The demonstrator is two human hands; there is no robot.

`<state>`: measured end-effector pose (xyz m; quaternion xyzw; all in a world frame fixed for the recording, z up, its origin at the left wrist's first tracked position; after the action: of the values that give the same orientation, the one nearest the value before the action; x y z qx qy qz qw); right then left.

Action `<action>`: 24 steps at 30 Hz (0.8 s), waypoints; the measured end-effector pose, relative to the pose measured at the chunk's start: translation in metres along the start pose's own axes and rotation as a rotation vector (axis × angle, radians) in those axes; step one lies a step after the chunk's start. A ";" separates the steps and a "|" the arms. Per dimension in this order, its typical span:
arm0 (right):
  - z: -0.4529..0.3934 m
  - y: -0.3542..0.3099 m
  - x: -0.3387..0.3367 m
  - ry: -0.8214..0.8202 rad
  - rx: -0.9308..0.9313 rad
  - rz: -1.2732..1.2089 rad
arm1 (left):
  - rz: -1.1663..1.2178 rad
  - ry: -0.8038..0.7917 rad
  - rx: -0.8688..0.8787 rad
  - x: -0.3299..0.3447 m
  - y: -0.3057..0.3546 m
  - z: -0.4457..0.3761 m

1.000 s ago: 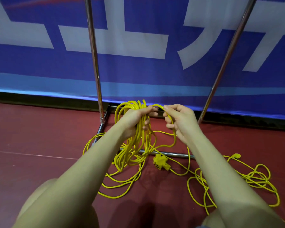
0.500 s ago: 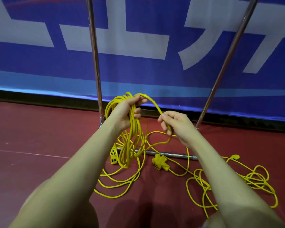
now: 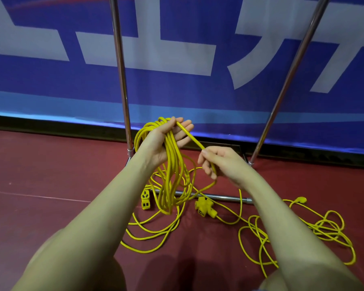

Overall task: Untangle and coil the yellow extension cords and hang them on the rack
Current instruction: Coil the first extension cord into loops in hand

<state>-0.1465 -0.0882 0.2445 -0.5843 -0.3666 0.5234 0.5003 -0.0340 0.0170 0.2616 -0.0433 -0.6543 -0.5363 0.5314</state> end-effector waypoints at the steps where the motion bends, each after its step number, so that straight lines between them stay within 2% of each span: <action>1: 0.000 -0.001 0.001 0.021 -0.016 0.017 | -0.006 -0.004 -0.003 0.001 -0.003 0.000; 3: 0.000 -0.004 0.006 0.012 -0.030 0.058 | -0.015 -0.007 -0.020 0.003 -0.008 0.001; 8: 0.000 0.000 0.012 -0.127 0.023 0.084 | -0.030 -0.052 -0.047 0.007 -0.010 0.001; 14: 0.001 0.019 -0.010 -0.082 0.049 0.190 | 0.005 -0.042 0.014 -0.002 0.008 -0.004; 16: 0.001 0.022 -0.017 -0.001 0.038 0.206 | -0.006 -0.041 -0.006 -0.003 0.007 -0.005; 21: 0.002 0.026 -0.028 0.334 0.002 0.490 | -0.114 -0.060 -0.040 -0.001 0.001 -0.006; 24: 0.003 0.028 -0.032 0.466 0.002 0.444 | -0.104 -0.076 -0.011 0.000 0.006 -0.006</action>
<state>-0.1584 -0.1240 0.2250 -0.7537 -0.1050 0.4721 0.4450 -0.0262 0.0152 0.2643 -0.0325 -0.6723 -0.5648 0.4775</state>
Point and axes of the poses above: each hand's wrist, its own z-axis away from the middle knuckle, its own x-axis out of the palm, y = z × x, the point moved 4 cm from there along -z, towards the middle knuckle, and after that the axes turned 2 degrees about -y, right-handed, at the moved point
